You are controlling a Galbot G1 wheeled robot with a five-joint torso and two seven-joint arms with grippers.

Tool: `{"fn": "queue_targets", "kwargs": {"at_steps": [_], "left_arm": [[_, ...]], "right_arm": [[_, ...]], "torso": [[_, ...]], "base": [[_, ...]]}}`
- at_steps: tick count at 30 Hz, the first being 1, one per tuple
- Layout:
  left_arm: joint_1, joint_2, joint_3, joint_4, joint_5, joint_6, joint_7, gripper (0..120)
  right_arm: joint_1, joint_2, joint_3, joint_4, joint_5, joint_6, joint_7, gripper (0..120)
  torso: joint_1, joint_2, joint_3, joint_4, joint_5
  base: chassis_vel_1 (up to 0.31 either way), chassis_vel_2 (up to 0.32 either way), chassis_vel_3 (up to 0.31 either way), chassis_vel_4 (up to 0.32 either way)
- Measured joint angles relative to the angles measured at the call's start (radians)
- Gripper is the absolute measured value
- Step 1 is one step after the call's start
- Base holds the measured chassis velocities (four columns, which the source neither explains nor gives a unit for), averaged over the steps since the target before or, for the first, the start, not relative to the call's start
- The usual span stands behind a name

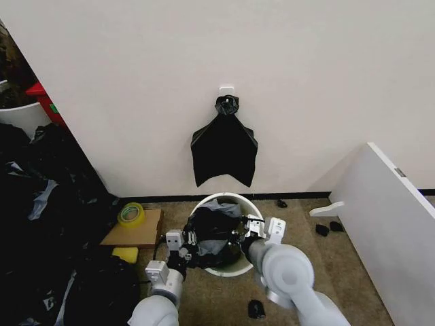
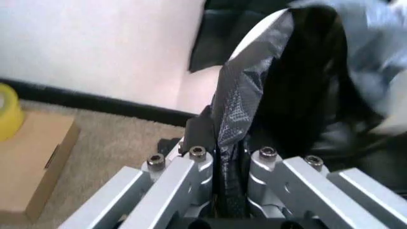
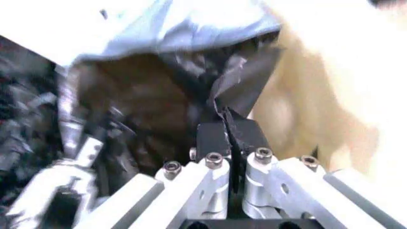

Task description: Place the garbage bag over the trash bin.

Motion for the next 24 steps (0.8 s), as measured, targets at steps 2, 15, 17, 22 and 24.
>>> {"fn": "queue_targets", "kwargs": {"at_steps": [2, 15, 17, 22, 24], "left_arm": [[-0.01, -0.002, -0.012, 0.0, -0.045, 0.009, -0.019, 4], [0.004, 0.0, -0.039, -0.039, -0.207, 0.042, -0.048, 4], [0.009, 0.003, -0.041, -0.04, -0.206, 0.044, -0.043, 4], [0.045, 0.035, -0.032, -0.053, -0.056, 0.036, 0.035, 4], [0.055, 0.042, -0.028, -0.061, -0.019, 0.032, 0.058, 4]], "right_arm": [[-0.011, -0.037, 0.019, 0.047, -0.039, 0.021, -0.05, 0], [0.002, -0.124, 0.066, 0.053, -0.208, 0.181, -0.28, 0], [0.003, -0.129, 0.067, 0.052, -0.215, 0.191, -0.3, 0], [0.026, -0.158, 0.057, 0.03, -0.264, 0.207, -0.38, 0], [0.043, -0.163, 0.053, 0.018, -0.265, 0.21, -0.383, 0]], "torso": [[0.0, 0.0, 0.0, 0.0, 0.0002], [0.0, 0.0, 0.0, 0.0001, 0.0002], [0.0, 0.0, 0.0, 0.0, 0.0002], [0.0, 0.0, 0.0, 0.0001, 0.0001], [0.0, 0.0, 0.0, 0.0, 0.0001]], "base": [[0.0, 0.0, 0.0, 0.0], [0.0, 0.0, 0.0, 0.0], [0.0, 0.0, 0.0, 0.0], [0.0, 0.0, 0.0, 0.0], [0.0, 0.0, 0.0, 0.0]]}}
